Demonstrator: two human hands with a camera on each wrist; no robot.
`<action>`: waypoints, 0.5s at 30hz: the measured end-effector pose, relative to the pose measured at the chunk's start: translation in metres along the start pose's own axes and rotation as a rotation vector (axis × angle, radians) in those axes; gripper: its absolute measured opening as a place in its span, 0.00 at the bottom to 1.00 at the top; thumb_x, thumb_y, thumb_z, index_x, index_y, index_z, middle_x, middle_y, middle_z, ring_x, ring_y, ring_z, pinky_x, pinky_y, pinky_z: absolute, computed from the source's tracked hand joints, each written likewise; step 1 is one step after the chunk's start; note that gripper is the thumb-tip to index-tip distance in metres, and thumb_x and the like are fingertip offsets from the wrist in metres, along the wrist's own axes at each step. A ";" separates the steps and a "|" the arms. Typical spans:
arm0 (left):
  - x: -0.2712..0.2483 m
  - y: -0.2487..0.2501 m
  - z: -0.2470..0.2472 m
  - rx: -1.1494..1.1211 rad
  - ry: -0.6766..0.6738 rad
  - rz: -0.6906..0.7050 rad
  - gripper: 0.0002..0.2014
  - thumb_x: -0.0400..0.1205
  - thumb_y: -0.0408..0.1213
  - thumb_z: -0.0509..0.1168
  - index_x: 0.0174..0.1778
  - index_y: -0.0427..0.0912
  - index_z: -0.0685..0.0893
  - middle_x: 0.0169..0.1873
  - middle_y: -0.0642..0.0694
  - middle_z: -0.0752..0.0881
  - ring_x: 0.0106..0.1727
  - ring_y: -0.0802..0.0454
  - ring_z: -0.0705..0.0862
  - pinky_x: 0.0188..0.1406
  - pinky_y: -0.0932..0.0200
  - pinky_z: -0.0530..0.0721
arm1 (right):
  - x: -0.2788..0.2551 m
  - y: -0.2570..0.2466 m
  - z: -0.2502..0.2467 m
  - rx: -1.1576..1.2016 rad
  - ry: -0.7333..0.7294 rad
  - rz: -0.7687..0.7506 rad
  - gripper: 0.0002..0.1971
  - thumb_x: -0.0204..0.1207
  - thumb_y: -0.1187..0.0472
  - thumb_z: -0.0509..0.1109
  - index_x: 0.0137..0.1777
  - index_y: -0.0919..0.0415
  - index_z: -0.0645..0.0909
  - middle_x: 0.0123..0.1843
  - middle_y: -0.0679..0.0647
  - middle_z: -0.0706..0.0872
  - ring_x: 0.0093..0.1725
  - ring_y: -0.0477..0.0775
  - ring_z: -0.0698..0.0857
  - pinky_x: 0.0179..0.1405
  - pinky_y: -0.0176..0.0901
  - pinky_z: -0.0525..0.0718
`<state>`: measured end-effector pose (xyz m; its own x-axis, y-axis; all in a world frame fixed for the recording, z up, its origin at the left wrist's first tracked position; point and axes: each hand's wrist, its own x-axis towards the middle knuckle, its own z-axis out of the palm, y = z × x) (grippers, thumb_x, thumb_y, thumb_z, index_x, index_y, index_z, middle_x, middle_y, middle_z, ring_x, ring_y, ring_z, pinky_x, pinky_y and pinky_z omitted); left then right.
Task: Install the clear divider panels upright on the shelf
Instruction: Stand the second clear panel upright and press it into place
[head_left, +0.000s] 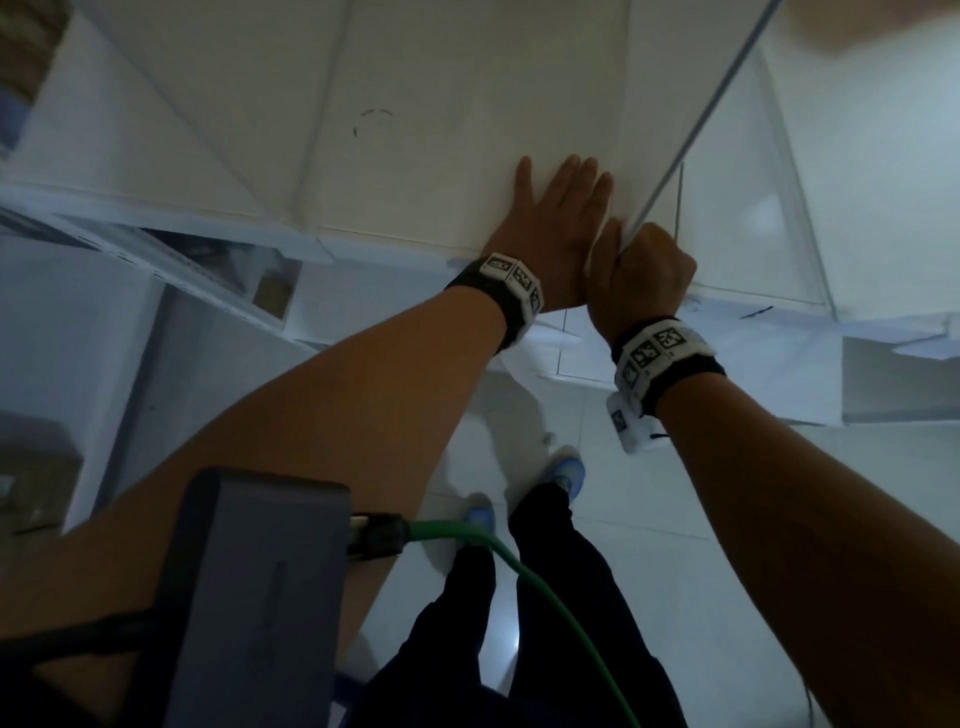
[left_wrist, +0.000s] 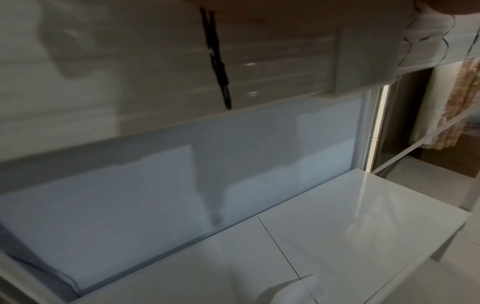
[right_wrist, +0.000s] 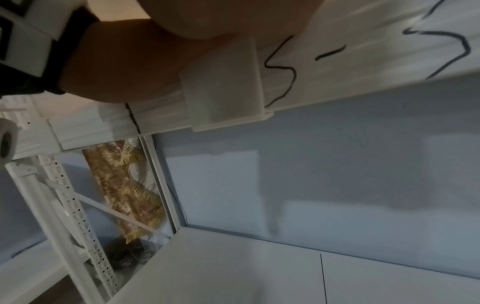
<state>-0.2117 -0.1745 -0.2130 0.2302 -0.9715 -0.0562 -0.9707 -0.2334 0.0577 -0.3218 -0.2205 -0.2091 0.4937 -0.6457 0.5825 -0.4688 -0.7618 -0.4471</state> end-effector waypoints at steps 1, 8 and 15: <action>0.001 0.000 0.000 0.010 -0.005 0.001 0.37 0.84 0.55 0.39 0.85 0.34 0.52 0.85 0.34 0.55 0.86 0.37 0.52 0.77 0.21 0.49 | 0.000 0.000 0.000 -0.003 -0.016 0.003 0.19 0.78 0.60 0.62 0.25 0.63 0.71 0.18 0.58 0.74 0.17 0.56 0.72 0.19 0.39 0.68; 0.002 0.001 -0.001 0.050 0.002 0.010 0.37 0.84 0.55 0.42 0.85 0.34 0.52 0.85 0.34 0.55 0.86 0.37 0.53 0.77 0.21 0.49 | 0.003 0.002 -0.004 -0.021 -0.115 0.022 0.18 0.78 0.63 0.67 0.25 0.64 0.72 0.20 0.59 0.76 0.18 0.58 0.74 0.20 0.39 0.66; 0.000 0.004 -0.009 0.024 -0.076 0.000 0.54 0.69 0.71 0.30 0.85 0.36 0.50 0.86 0.35 0.53 0.86 0.38 0.50 0.77 0.21 0.47 | 0.024 -0.003 -0.021 -0.033 -0.252 0.069 0.19 0.84 0.51 0.60 0.31 0.57 0.73 0.27 0.50 0.78 0.28 0.54 0.78 0.26 0.44 0.76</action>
<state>-0.2146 -0.1759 -0.2043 0.2251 -0.9654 -0.1313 -0.9723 -0.2313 0.0336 -0.3234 -0.2327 -0.1793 0.6243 -0.6922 0.3619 -0.5299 -0.7157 -0.4549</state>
